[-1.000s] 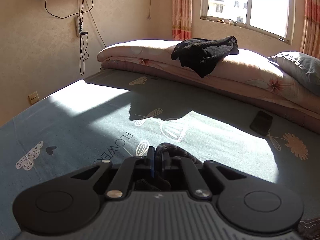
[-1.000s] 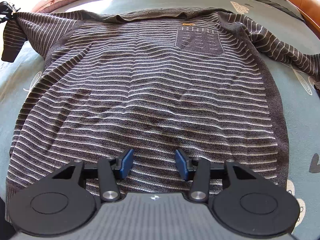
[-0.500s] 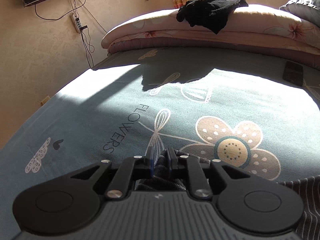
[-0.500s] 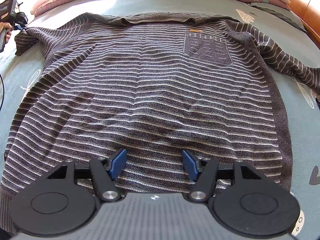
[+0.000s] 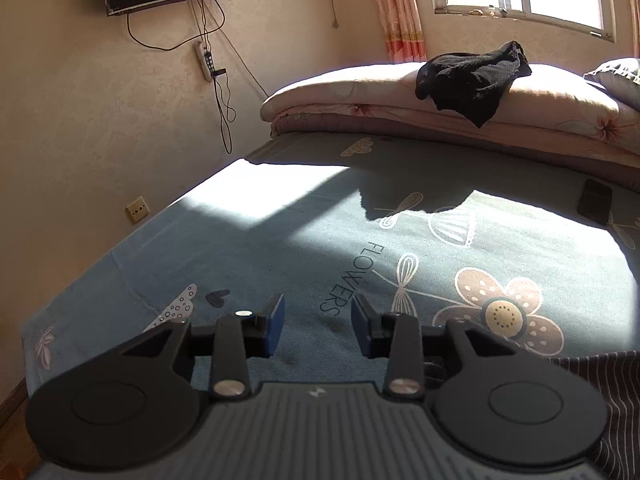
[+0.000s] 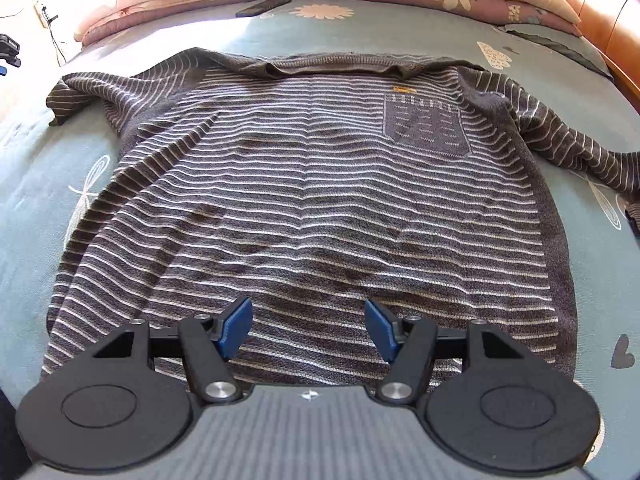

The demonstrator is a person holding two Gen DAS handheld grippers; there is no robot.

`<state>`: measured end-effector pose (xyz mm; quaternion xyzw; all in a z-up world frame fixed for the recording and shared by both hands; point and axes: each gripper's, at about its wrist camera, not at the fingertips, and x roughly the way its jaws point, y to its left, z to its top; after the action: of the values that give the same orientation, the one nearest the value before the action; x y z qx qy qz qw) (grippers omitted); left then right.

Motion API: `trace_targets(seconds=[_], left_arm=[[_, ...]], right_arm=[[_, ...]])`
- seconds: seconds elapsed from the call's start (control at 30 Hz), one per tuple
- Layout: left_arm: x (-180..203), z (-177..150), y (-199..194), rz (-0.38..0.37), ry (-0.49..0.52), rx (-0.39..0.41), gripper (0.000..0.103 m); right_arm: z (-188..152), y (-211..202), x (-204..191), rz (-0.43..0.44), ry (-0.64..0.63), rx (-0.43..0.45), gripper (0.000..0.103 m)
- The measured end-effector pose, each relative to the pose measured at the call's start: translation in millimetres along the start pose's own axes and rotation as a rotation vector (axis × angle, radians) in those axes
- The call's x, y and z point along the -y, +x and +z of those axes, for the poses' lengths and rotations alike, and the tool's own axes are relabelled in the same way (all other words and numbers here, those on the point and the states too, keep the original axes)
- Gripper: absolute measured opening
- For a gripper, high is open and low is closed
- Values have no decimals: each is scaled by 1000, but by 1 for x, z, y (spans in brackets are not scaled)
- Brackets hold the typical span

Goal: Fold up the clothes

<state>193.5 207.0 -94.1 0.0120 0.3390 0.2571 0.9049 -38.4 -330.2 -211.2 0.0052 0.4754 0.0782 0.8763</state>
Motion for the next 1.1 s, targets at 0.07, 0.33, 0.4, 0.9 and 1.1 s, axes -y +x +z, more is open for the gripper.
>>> trace_targets(seconds=[0.07,0.33,0.4,0.9,1.1], left_arm=[[-2,-9,-25,-41,57,3,39],[26,-81,-128,-354,216,-41,46],[40,-104,-148,-420,257,-62,46],[111,-240,-255,-714,360,-162,53],[113,-272,-255,-659,269,-246,52]], right_arm=[[0,-18,-8,12,-23,37,67],[-6,-82,-35,31,-77,173,67],[-10,-98,-41,43,-80,207,67],[-57,-118,-53,112,-75,330,71],[-76,-68,-55,86,-167,385,71]])
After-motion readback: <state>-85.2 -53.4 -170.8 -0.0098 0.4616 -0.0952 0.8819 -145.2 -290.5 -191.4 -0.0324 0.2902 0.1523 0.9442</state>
